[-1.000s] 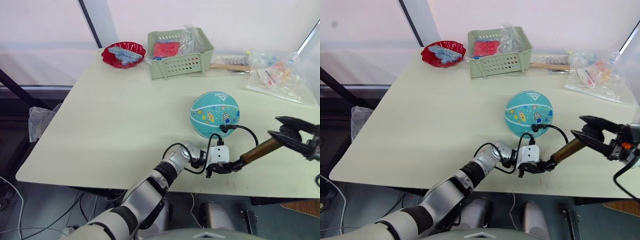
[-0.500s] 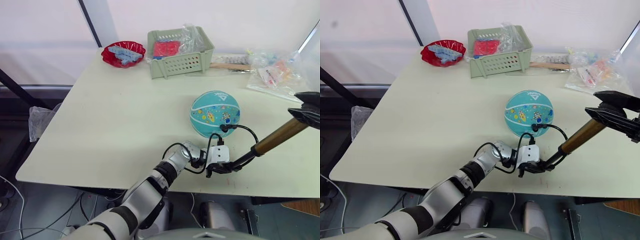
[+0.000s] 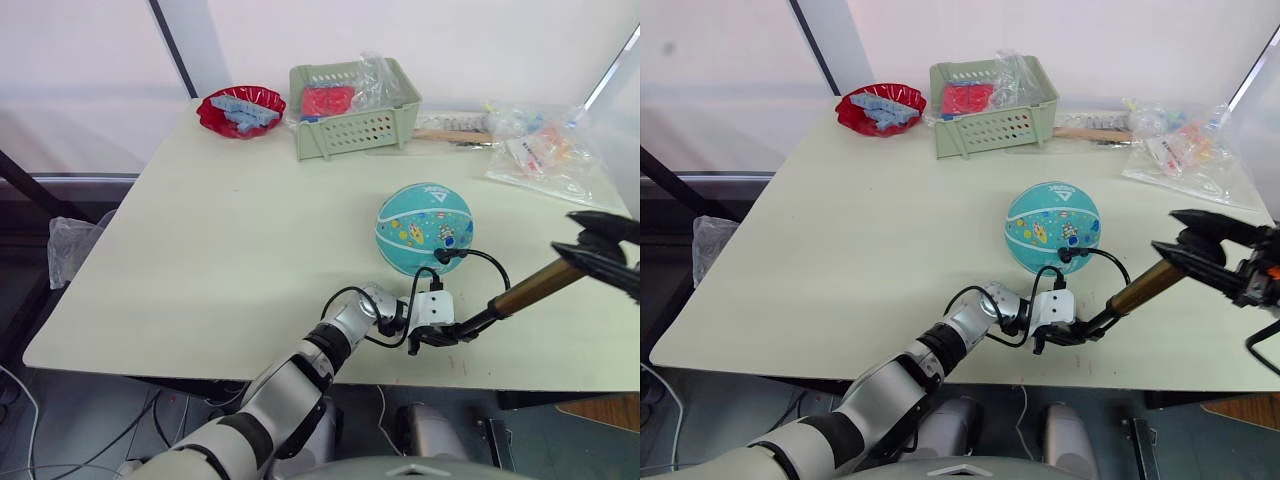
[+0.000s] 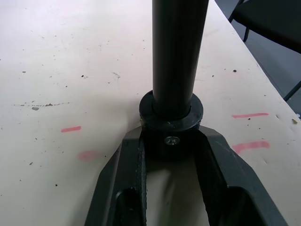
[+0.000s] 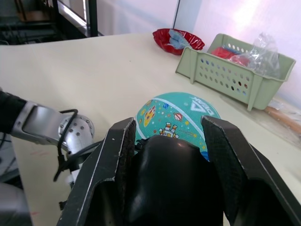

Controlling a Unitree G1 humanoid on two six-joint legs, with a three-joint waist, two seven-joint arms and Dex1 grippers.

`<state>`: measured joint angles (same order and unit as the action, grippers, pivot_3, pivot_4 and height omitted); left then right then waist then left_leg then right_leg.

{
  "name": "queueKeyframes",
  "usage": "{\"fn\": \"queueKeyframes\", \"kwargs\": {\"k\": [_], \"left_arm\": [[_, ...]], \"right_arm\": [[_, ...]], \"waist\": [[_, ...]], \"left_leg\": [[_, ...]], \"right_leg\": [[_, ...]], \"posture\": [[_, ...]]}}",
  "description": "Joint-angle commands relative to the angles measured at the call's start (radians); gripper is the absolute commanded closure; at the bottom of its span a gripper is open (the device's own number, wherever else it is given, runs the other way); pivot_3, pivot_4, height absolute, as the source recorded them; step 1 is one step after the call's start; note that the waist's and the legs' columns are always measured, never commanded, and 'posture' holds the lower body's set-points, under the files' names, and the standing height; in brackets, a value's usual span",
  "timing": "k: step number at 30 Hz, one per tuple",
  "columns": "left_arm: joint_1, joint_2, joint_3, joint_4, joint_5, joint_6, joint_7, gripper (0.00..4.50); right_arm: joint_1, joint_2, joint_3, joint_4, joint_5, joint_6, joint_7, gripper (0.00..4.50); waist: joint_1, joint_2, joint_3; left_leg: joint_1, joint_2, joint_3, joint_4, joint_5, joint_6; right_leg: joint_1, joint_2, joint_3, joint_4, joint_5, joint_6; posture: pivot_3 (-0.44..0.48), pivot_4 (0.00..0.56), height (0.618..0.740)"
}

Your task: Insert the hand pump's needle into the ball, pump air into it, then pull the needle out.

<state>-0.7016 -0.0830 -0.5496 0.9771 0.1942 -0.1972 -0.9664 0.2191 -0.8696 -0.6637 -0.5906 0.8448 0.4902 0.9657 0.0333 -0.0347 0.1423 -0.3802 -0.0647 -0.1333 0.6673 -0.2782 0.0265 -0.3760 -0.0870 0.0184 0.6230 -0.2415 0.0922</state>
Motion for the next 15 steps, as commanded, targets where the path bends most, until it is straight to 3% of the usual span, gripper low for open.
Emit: {"fn": "queueKeyframes", "kwargs": {"k": [1, 8, 15], "left_arm": [[0.048, 0.057, -0.029, 0.130, 0.079, 0.085, 0.024, 3.54], [0.050, 0.054, -0.030, 0.127, 0.079, 0.085, 0.025, 3.54], [0.045, 0.047, -0.033, 0.133, 0.081, 0.082, 0.024, 3.54]], "right_arm": [[0.063, 0.070, 0.175, -0.012, -0.151, -0.088, -0.008, 2.78], [0.106, 0.208, 0.398, 0.042, -0.381, -0.275, -0.081, 2.78], [0.105, 0.230, 0.425, 0.056, -0.426, -0.353, -0.098, 2.78]], "waist": [[0.000, -0.001, -0.002], [-0.009, -0.005, -0.010], [-0.016, -0.001, -0.012]], "left_leg": [[0.000, 0.000, 0.000, 0.000, 0.000, 0.000], [0.001, 0.000, 0.000, 0.000, 0.000, 0.000], [0.002, -0.001, -0.001, 0.000, 0.000, 0.000]], "right_leg": [[0.000, 0.000, 0.000, 0.000, 0.000, 0.000], [0.000, 0.002, 0.000, 0.000, 0.000, 0.000], [0.000, 0.002, 0.001, 0.001, 0.000, 0.000]], "posture": [[0.000, 0.150, 0.737], [0.000, 0.150, 0.737], [0.000, 0.150, 0.737]]}}
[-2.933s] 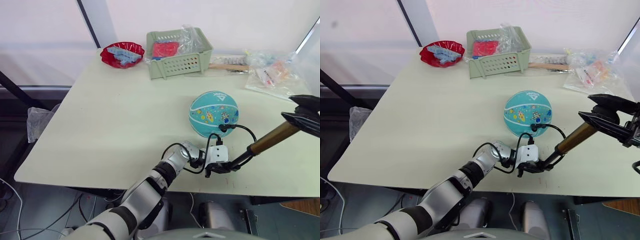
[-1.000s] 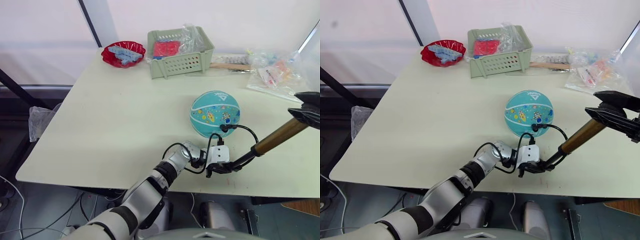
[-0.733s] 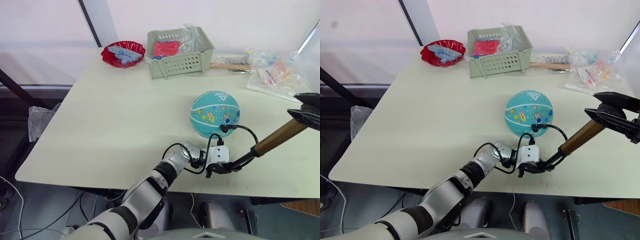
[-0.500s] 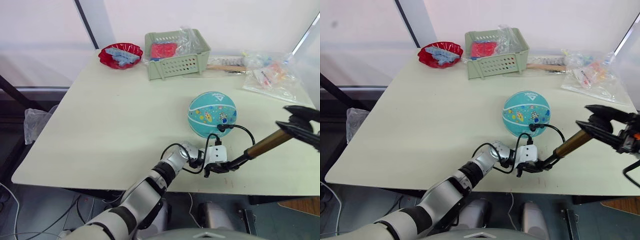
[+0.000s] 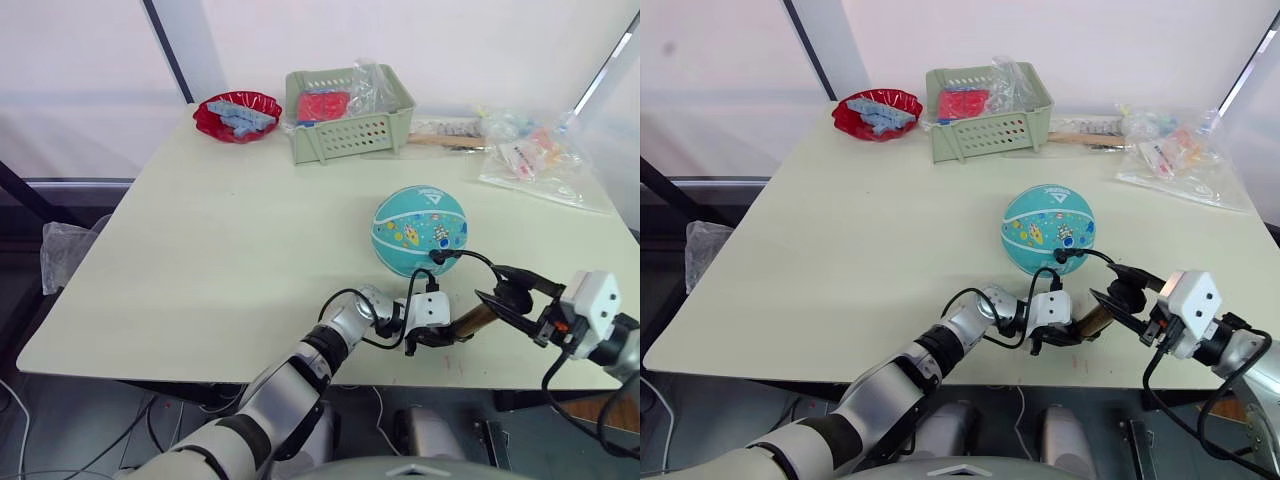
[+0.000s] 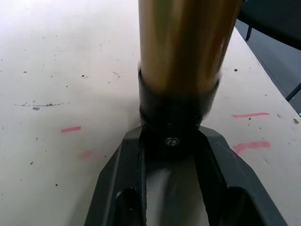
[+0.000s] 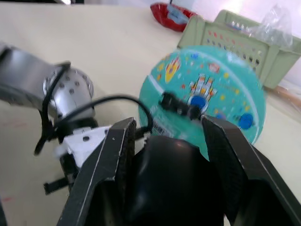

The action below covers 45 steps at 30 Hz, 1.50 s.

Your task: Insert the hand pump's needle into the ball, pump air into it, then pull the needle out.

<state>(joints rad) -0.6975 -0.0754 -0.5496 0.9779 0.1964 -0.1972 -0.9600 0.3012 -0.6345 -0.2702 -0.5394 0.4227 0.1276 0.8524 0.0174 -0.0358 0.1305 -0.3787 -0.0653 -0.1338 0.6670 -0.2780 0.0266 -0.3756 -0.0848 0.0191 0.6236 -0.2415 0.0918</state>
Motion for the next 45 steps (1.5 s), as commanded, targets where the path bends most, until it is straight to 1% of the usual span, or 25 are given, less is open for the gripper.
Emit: {"fn": "queueKeyframes", "kwargs": {"k": [1, 4, 6, 8, 10, 15, 19, 22, 25, 29, 36, 40, 41, 45], "left_arm": [[0.040, 0.039, -0.033, 0.133, 0.079, 0.082, 0.016, 3.54], [0.036, 0.035, -0.034, 0.140, 0.080, 0.080, 0.017, 3.54], [0.035, 0.035, -0.034, 0.143, 0.080, 0.078, 0.016, 3.54], [0.035, 0.034, -0.038, 0.146, 0.084, 0.073, 0.011, 3.54], [0.036, 0.034, -0.040, 0.148, 0.087, 0.070, 0.008, 3.54], [0.035, 0.032, -0.040, 0.150, 0.087, 0.067, 0.005, 3.54], [0.037, 0.030, -0.043, 0.151, 0.089, 0.065, 0.001, 3.54], [0.036, 0.028, -0.045, 0.152, 0.090, 0.064, 0.001, 3.54], [0.034, 0.026, -0.045, 0.152, 0.091, 0.064, 0.001, 3.54], [0.032, 0.025, -0.045, 0.152, 0.090, 0.065, 0.001, 3.54], [0.031, 0.026, -0.045, 0.154, 0.089, 0.066, 0.003, 3.54], [0.029, 0.029, -0.042, 0.155, 0.087, 0.067, 0.005, 3.54], [0.029, 0.030, -0.041, 0.155, 0.087, 0.067, 0.006, 3.54], [0.029, 0.030, -0.039, 0.156, 0.086, 0.068, 0.008, 3.54]], "right_arm": [[0.020, -0.007, 0.021, -0.006, 0.014, 0.009, 0.019, 2.79], [0.004, -0.035, -0.054, -0.062, 0.115, 0.038, 0.033, 2.80], [-0.003, -0.058, -0.092, -0.087, 0.155, 0.057, 0.037, 2.80], [-0.015, -0.094, -0.157, -0.116, 0.214, 0.088, 0.037, 2.80], [-0.031, -0.142, -0.242, -0.142, 0.289, 0.130, 0.035, 2.80], [-0.065, -0.237, -0.417, -0.187, 0.483, 0.243, 0.004, 2.80], [-0.104, -0.331, -0.566, -0.177, 0.628, 0.339, -0.010, 2.80], [-0.140, -0.388, -0.639, -0.154, 0.690, 0.398, -0.014, 2.80], [-0.160, -0.420, -0.671, -0.143, 0.721, 0.444, -0.011, 2.83], [-0.142, -0.408, -0.650, -0.152, 0.706, 0.475, 0.008, 2.83], [-0.088, -0.325, -0.515, -0.177, 0.563, 0.416, 0.046, 2.83], [-0.025, -0.238, -0.316, -0.160, 0.352, 0.280, 0.078, 2.83], [-0.024, -0.206, -0.282, -0.151, 0.327, 0.252, 0.071, 2.83], [0.009, -0.146, -0.177, -0.094, 0.208, 0.146, 0.089, 2.83]], "waist": [[0.000, 0.001, 0.000], [0.000, 0.003, 0.002], [0.003, 0.009, 0.005], [0.005, 0.014, 0.009], [0.008, 0.016, 0.010], [0.013, 0.016, 0.016], [0.020, 0.016, 0.019], [0.022, 0.016, 0.019], [0.023, 0.015, 0.020], [0.024, 0.015, 0.020], [0.023, 0.011, 0.019], [0.021, 0.005, 0.014], [0.020, 0.004, 0.013], [0.020, 0.001, 0.009]], "left_leg": [[0.000, 0.000, 0.000, 0.000, 0.000, 0.000], [0.000, 0.000, 0.000, 0.000, 0.002, 0.003], [-0.001, -0.001, 0.000, 0.000, 0.002, 0.003], [-0.001, -0.001, 0.000, 0.000, 0.002, 0.004], [-0.002, -0.001, 0.000, 0.000, 0.002, 0.004], [-0.003, -0.001, 0.000, 0.000, 0.003, 0.005], [-0.004, -0.001, 0.001, 0.001, 0.002, 0.004], [-0.005, -0.001, 0.001, 0.000, 0.003, 0.005], [-0.005, -0.001, 0.001, 0.001, 0.003, 0.005], [-0.007, -0.001, 0.001, 0.001, 0.003, 0.005], [-0.004, -0.001, 0.001, 0.000, 0.002, 0.004], [-0.003, 0.000, 0.000, 0.000, 0.002, 0.004], [-0.003, 0.000, 0.000, 0.000, 0.002, 0.004], [-0.002, 0.000, 0.001, 0.000, 0.002, 0.004]], "right_leg": [[0.000, 0.000, 0.000, 0.000, 0.000, 0.000], [0.000, 0.000, 0.000, 0.000, 0.000, 0.000], [0.000, -0.001, 0.000, 0.000, 0.000, 0.000], [0.000, -0.001, 0.000, 0.000, 0.000, 0.000], [-0.001, -0.001, 0.000, 0.000, 0.000, 0.000], [-0.001, -0.002, -0.001, 0.000, 0.000, 0.000], [-0.001, -0.002, 0.000, 0.000, 0.000, 0.000], [-0.002, -0.002, 0.000, 0.000, 0.000, 0.000], [-0.002, -0.003, 0.000, 0.000, 0.000, 0.000], [-0.003, -0.003, -0.001, -0.001, 0.000, -0.001], [-0.002, -0.003, -0.001, -0.001, 0.000, 0.000], [-0.001, -0.003, -0.001, -0.001, 0.000, 0.000], [-0.001, -0.002, -0.001, -0.001, 0.000, 0.000], [0.000, -0.001, 0.000, -0.001, 0.000, 0.000]], "posture": [[0.000, 0.150, 0.737], [0.000, 0.150, 0.737], [0.000, 0.150, 0.737], [0.000, 0.150, 0.737], [0.000, 0.150, 0.737], [0.000, 0.150, 0.737], [0.000, 0.150, 0.737], [0.000, 0.150, 0.737], [0.000, 0.150, 0.737], [0.000, 0.150, 0.737], [0.000, 0.150, 0.737], [0.000, 0.150, 0.737], [0.000, 0.150, 0.737], [0.000, 0.150, 0.737]]}}
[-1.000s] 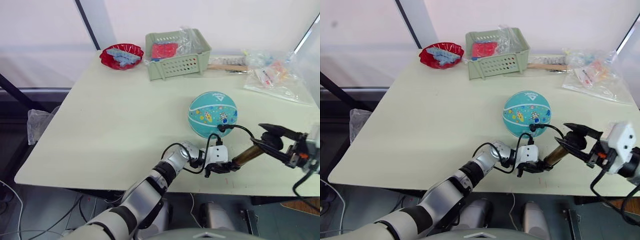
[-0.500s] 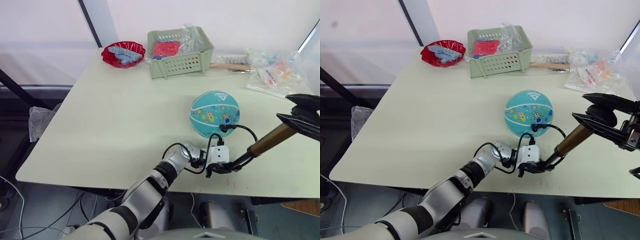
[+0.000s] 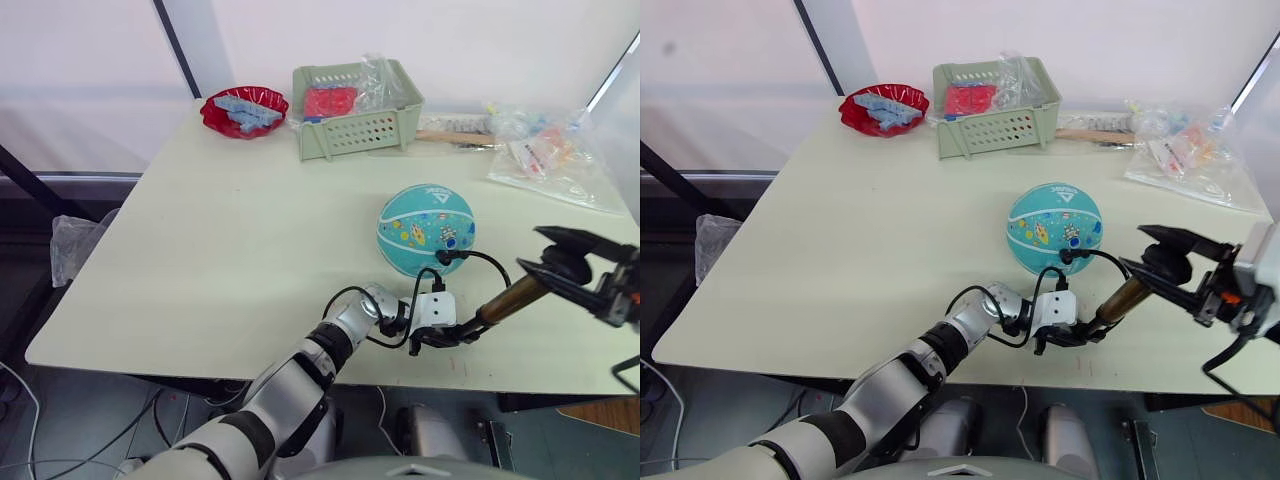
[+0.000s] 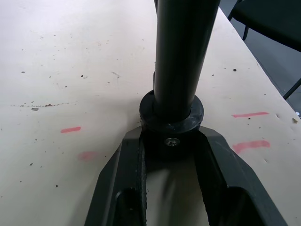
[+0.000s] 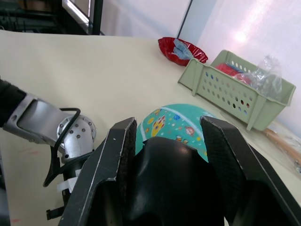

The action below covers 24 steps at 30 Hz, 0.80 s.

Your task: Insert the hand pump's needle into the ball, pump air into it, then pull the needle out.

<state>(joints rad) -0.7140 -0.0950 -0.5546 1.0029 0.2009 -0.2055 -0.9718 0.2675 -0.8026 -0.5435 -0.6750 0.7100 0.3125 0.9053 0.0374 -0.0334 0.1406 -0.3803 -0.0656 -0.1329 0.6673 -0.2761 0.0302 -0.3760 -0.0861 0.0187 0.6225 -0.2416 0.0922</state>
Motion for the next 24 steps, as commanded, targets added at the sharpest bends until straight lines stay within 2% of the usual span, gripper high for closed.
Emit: {"fn": "queueKeyframes", "kwargs": {"k": [1, 9, 14, 20, 22, 24], "left_arm": [[0.045, 0.049, -0.034, 0.131, 0.082, 0.076, 0.020, 3.54], [0.044, 0.048, -0.033, 0.132, 0.083, 0.076, 0.022, 3.54], [0.045, 0.048, -0.034, 0.135, 0.085, 0.073, 0.024, 3.54], [0.045, 0.045, -0.034, 0.138, 0.085, 0.072, 0.025, 3.54], [0.043, 0.045, -0.031, 0.140, 0.083, 0.073, 0.028, 3.54], [0.042, 0.046, -0.029, 0.140, 0.082, 0.073, 0.029, 3.54]], "right_arm": [[0.052, 0.030, 0.119, 0.062, -0.115, -0.070, 0.044, 2.83], [0.068, 0.120, 0.293, 0.183, -0.291, -0.248, 0.030, 2.83], [0.048, 0.138, 0.330, 0.214, -0.336, -0.281, -0.001, 2.83], [0.035, 0.103, 0.274, 0.168, -0.262, -0.244, 0.005, 2.85], [0.028, 0.054, 0.169, 0.104, -0.151, -0.182, 0.010, 2.85], [0.020, 0.021, 0.096, 0.062, -0.069, -0.135, 0.007, 2.85]], "waist": [[0.000, -0.002, -0.002], [0.000, -0.001, -0.004], [0.000, -0.001, -0.006], [0.000, 0.001, -0.005], [0.000, 0.001, -0.005], [0.002, 0.010, 0.002]], "left_leg": [[0.000, 0.000, 0.000, 0.000, 0.000, 0.000], [0.001, 0.000, -0.001, 0.000, 0.000, 0.000], [0.001, 0.000, -0.001, 0.000, 0.000, 0.000], [0.001, 0.000, -0.001, 0.000, 0.000, 0.000], [0.001, 0.000, -0.001, 0.000, 0.000, 0.000], [0.000, -0.001, -0.001, 0.001, 0.000, 0.001]], "right_leg": [[0.000, 0.000, 0.000, 0.000, 0.000, 0.000], [0.000, 0.001, 0.000, 0.000, 0.000, 0.000], [0.000, 0.001, 0.000, 0.000, 0.000, 0.000], [0.000, 0.001, 0.000, 0.001, 0.000, 0.000], [0.000, 0.001, 0.000, 0.001, 0.000, 0.000], [0.000, 0.000, 0.000, 0.001, 0.000, 0.000]], "posture": [[0.000, 0.150, 0.737], [0.000, 0.150, 0.737], [0.000, 0.150, 0.737], [0.000, 0.150, 0.737], [0.000, 0.150, 0.737], [0.000, 0.150, 0.737]]}}
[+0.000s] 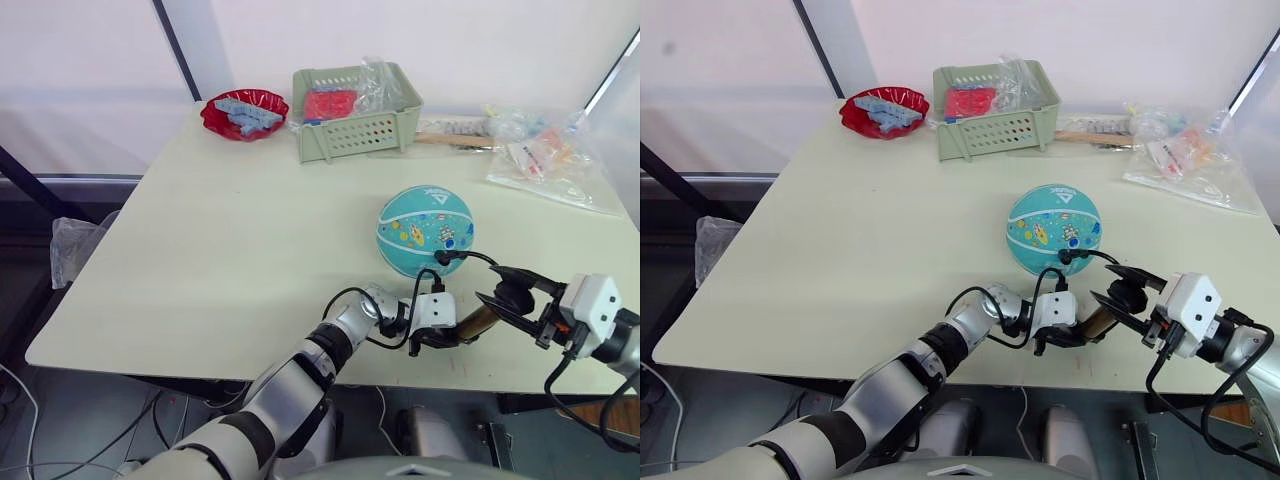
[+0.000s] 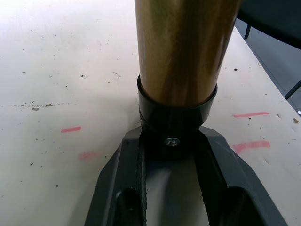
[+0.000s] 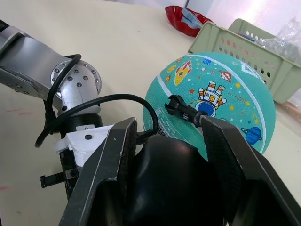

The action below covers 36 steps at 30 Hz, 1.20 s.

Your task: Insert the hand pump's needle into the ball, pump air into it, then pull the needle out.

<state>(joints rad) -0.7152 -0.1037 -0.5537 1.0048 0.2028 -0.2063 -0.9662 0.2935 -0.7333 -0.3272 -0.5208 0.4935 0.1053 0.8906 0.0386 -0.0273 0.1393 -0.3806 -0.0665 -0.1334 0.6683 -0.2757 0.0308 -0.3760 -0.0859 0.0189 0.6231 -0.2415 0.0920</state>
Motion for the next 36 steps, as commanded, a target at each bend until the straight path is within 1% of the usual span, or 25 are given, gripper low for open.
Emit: {"fn": "queueKeyframes", "kwargs": {"k": [1, 3, 7, 11, 16, 19, 25, 27, 28, 31, 36], "left_arm": [[0.043, 0.055, -0.030, 0.140, 0.081, 0.074, 0.024, 3.54], [0.042, 0.055, -0.030, 0.141, 0.081, 0.073, 0.023, 3.54], [0.045, 0.052, -0.031, 0.142, 0.082, 0.072, 0.022, 3.54], [0.045, 0.049, -0.032, 0.144, 0.083, 0.071, 0.021, 3.54], [0.043, 0.046, -0.033, 0.146, 0.085, 0.069, 0.021, 3.54], [0.043, 0.046, -0.033, 0.146, 0.085, 0.068, 0.020, 3.54], [0.041, 0.046, -0.032, 0.147, 0.086, 0.069, 0.021, 3.54], [0.041, 0.047, -0.031, 0.147, 0.085, 0.070, 0.023, 3.54], [0.040, 0.048, -0.031, 0.147, 0.085, 0.070, 0.024, 3.54], [0.040, 0.050, -0.030, 0.148, 0.085, 0.070, 0.025, 3.54], [0.039, 0.053, -0.029, 0.148, 0.084, 0.069, 0.026, 3.54]], "right_arm": [[-0.010, -0.066, -0.152, -0.107, 0.179, 0.094, 0.019, 2.85], [-0.014, -0.096, -0.209, -0.130, 0.232, 0.137, 0.016, 2.85], [-0.031, -0.169, -0.366, -0.171, 0.377, 0.243, 0.008, 2.85], [-0.065, -0.246, -0.508, -0.178, 0.515, 0.343, -0.007, 2.85], [-0.109, -0.306, -0.600, -0.165, 0.600, 0.433, -0.021, 2.85], [-0.130, -0.319, -0.616, -0.157, 0.611, 0.464, -0.023, 2.85], [-0.092, -0.265, -0.513, -0.197, 0.517, 0.451, -0.005, 2.85], [-0.065, -0.214, -0.429, -0.203, 0.431, 0.400, 0.002, 2.85], [-0.052, -0.184, -0.377, -0.202, 0.383, 0.368, 0.002, 2.85], [-0.016, -0.121, -0.264, -0.187, 0.255, 0.277, 0.019, 2.85], [0.015, -0.018, -0.122, -0.149, 0.140, 0.161, 0.020, 2.85]], "waist": [[0.001, 0.004, 0.003], [0.002, 0.005, 0.004], [0.002, 0.005, 0.007], [0.002, 0.006, 0.008], [0.002, 0.005, 0.009], [0.003, 0.004, 0.010], [0.002, 0.003, 0.010], [0.002, 0.001, 0.008], [0.002, -0.004, 0.005], [0.000, -0.004, 0.004], [-0.001, -0.007, 0.000]], "left_leg": [[-0.001, -0.001, 0.001, 0.000, 0.000, 0.000], [-0.001, -0.001, 0.000, 0.000, 0.000, 0.000], [-0.002, -0.001, 0.000, 0.000, 0.000, 0.000], [-0.002, -0.001, 0.001, 0.000, 0.000, 0.000], [-0.002, 0.000, 0.001, 0.000, 0.000, 0.000], [-0.003, 0.000, 0.001, 0.000, 0.000, 0.000], [-0.003, 0.000, 0.001, 0.000, 0.000, 0.000], [-0.002, 0.000, 0.001, 0.000, 0.000, 0.000], [-0.002, 0.000, 0.001, 0.000, 0.000, 0.000], [-0.001, 0.001, 0.000, 0.000, -0.001, -0.001], [0.000, 0.001, 0.000, 0.000, -0.001, -0.002]], "right_leg": [[-0.001, -0.001, 0.000, 0.000, 0.000, 0.000], [-0.001, -0.001, 0.000, 0.000, 0.000, 0.000], [-0.001, -0.001, 0.000, 0.000, 0.000, 0.000], [-0.001, -0.002, 0.000, 0.000, 0.000, 0.000], [-0.001, -0.002, -0.001, 0.000, 0.000, 0.000], [-0.001, -0.003, -0.001, 0.000, 0.000, 0.000], [-0.001, -0.003, -0.001, 0.000, 0.000, 0.000], [-0.001, -0.003, 0.000, 0.000, 0.000, 0.000], [-0.001, -0.002, -0.001, 0.000, 0.000, 0.000], [0.000, -0.002, -0.001, 0.000, 0.000, 0.000], [0.000, -0.001, -0.001, 0.000, 0.000, 0.000]], "posture": [[0.000, 0.150, 0.737], [0.000, 0.150, 0.737], [0.000, 0.150, 0.737], [0.000, 0.150, 0.737], [0.000, 0.150, 0.737], [0.000, 0.150, 0.737], [0.000, 0.150, 0.737], [0.000, 0.150, 0.737], [0.000, 0.150, 0.737], [0.000, 0.150, 0.737], [0.000, 0.150, 0.737]]}}
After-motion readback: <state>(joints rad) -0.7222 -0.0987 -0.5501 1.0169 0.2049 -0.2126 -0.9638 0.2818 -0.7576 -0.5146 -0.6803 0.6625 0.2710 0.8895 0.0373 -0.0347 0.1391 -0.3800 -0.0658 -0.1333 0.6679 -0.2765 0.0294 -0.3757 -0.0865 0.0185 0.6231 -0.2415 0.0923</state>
